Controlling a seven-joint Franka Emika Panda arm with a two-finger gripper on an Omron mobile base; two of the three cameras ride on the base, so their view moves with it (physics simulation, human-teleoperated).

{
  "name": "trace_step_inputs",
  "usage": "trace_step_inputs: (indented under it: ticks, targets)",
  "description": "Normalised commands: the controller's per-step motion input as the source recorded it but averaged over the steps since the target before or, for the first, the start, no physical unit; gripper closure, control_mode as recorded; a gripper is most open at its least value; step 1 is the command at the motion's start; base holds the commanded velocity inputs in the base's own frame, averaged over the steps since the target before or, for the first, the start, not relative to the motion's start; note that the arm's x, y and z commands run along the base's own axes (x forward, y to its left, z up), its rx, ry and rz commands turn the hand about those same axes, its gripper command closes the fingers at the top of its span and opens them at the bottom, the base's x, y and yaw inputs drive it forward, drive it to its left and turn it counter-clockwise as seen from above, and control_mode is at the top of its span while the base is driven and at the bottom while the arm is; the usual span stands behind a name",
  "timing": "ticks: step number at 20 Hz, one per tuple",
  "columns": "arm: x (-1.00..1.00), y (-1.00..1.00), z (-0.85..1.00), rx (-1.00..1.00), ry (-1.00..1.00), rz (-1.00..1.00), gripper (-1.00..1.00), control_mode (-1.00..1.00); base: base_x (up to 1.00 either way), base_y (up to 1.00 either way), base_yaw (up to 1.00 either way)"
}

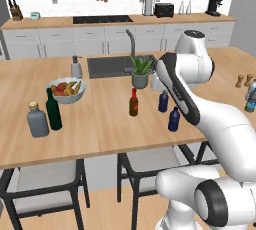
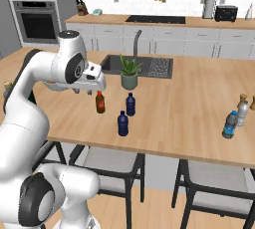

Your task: Move the plastic bottles in the middle to the plastics group, and the glass bottles in the middle to the glass group.

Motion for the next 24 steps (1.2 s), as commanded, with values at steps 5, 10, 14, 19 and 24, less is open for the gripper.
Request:
trace_step_inputs:
  ticks: [5,10,14,19,24]
  targets:
    - [-0.02,-0.02,-0.03,-0.01,0.0,0.0,-1.0,-1.0,0.0,0.0,0.0]
    - [-0.29,-0.44,-0.28,0.0,-0.04,0.0,-1.0,-1.0,0.0,0.0,0.0]
    - [-0.17,-0.64,-0.38,0.0,0.0,0.0,-1.0,-1.0,0.0,0.0,0.0]
    - [0.21,-0.61,-0.42,0.0,0.07,-0.02,-1.0,-1.0,0.0,0.0,0.0]
    - [0.82,-0.31,-0.4,0.0,0.14,-0.04,-1.0,-1.0,0.0,0.0,0.0]
